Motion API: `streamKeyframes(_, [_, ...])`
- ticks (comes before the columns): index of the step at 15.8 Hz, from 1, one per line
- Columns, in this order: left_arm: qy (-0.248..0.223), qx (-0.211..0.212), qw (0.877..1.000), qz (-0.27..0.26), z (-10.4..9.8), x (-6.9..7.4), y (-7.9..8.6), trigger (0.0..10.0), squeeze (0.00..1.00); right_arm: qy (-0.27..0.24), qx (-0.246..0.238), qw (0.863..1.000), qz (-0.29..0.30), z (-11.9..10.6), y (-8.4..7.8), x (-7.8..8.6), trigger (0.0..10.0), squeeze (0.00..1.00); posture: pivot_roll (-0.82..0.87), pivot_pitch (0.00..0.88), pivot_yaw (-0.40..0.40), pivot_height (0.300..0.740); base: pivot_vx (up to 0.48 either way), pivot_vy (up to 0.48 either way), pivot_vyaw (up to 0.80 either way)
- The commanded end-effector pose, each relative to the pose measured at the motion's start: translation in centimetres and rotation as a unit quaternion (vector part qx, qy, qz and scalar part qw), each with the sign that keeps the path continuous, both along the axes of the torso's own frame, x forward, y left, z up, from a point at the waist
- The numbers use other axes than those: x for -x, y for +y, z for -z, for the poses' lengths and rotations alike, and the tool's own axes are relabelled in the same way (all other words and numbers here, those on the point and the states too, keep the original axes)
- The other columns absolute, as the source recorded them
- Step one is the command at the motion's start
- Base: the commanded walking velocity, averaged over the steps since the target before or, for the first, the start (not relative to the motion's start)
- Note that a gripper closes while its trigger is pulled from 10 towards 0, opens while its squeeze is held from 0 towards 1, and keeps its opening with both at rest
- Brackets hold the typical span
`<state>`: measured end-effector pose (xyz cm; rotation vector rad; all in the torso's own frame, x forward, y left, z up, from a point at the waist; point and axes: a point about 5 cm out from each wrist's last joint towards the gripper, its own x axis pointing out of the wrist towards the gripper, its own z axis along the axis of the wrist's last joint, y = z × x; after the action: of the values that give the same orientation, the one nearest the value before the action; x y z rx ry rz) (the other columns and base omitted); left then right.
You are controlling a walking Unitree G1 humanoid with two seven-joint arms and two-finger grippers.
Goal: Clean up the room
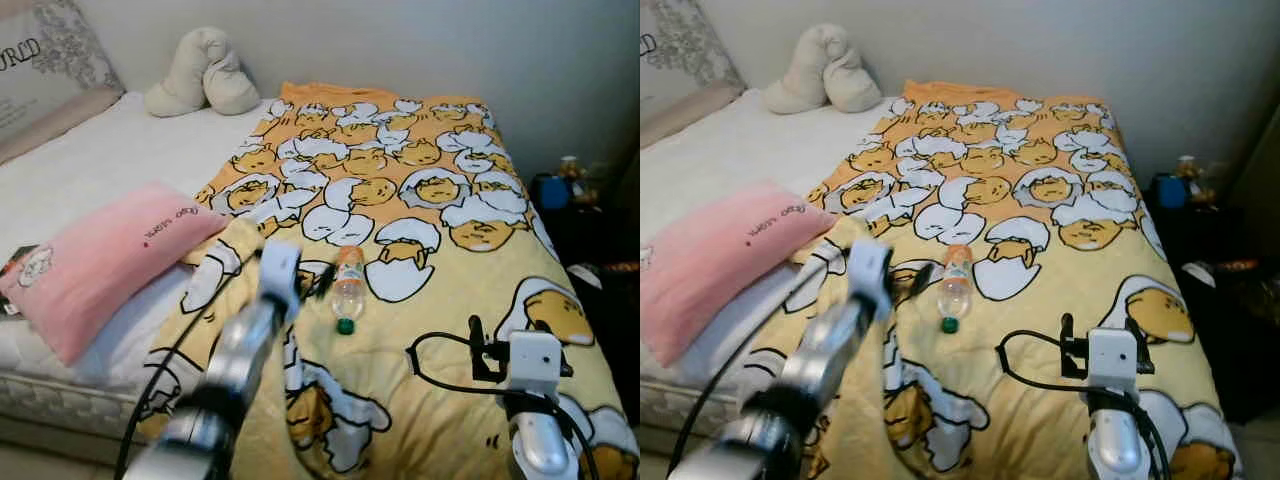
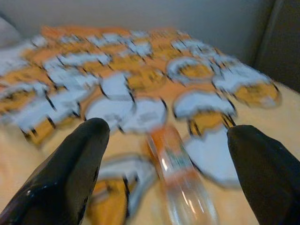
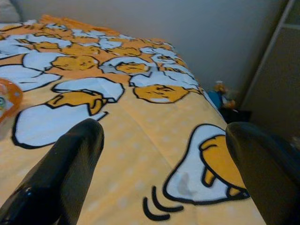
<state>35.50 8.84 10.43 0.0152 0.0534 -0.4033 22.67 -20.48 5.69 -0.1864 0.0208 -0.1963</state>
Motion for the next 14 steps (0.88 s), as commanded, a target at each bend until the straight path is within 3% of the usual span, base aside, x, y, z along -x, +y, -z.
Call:
streamKeyframes(1, [0.017, -0.026, 0.999, -0.028, 0.5, -0.4, 0.2, 10.0, 0.00, 0.012, -0.005, 1.000, -0.014, 0.3, 1.0, 1.1, 10.0, 0.00, -0.02, 0.000, 0.056, 0.740, 0.000, 0.000, 0.00])
streamKeyframes(3, [0.019, -0.041, 0.999, -0.030, 0.2, -0.8, -0.8, 10.0, 0.00, 0.024, -0.004, 1.000, -0.012, 0.6, 0.9, 2.5, 10.0, 0.00, -0.06, 0.000, 0.054, 0.740, 0.000, 0.000, 0.00])
streamKeyframes(4, [0.036, -0.038, 0.998, -0.029, -0.1, -1.1, -2.6, 10.0, 0.00, 0.039, -0.002, 0.999, -0.006, 0.5, 1.1, 5.4, 10.0, 0.00, -0.13, 0.041, 0.059, 0.740, 0.000, 0.000, 0.00])
streamKeyframes(6, [0.049, -0.034, 0.998, -0.026, -0.4, -1.2, -3.7, 10.0, 0.00, 0.049, 0.003, 0.999, -0.009, 0.3, 1.4, 7.0, 10.0, 0.00, -0.17, 0.084, 0.065, 0.740, 0.000, 0.000, 0.00])
streamKeyframes(7, [0.043, -0.051, 0.997, -0.036, -1.2, -1.7, -4.6, 10.0, 0.00, 0.062, 0.013, 0.998, -0.005, -0.4, 2.0, 9.9, 10.0, 0.00, -0.24, 0.151, 0.083, 0.740, 0.000, 0.000, 0.00])
streamKeyframes(12, [0.034, -0.105, 0.990, -0.081, -1.5, -2.1, -3.9, 10.0, 0.00, 0.110, 0.005, 0.994, 0.024, -1.7, 3.7, 15.7, 10.0, 0.00, -0.33, 0.309, 0.105, 0.740, 0.000, 0.000, 0.00])
streamKeyframes(13, [0.041, -0.119, 0.985, -0.122, -1.1, -2.2, -2.9, 10.0, 0.00, 0.142, 0.003, 0.989, 0.032, -2.1, 4.1, 17.8, 10.0, 0.00, -0.36, 0.352, 0.092, 0.740, 0.000, 0.000, 0.00])
streamKeyframes(14, [0.050, -0.109, 0.983, -0.139, -1.1, -2.3, -2.5, 10.0, 0.00, 0.153, 0.004, 0.988, 0.032, -2.4, 4.2, 18.6, 10.0, 0.00, -0.37, 0.367, 0.081, 0.740, 0.000, 0.000, 0.00])
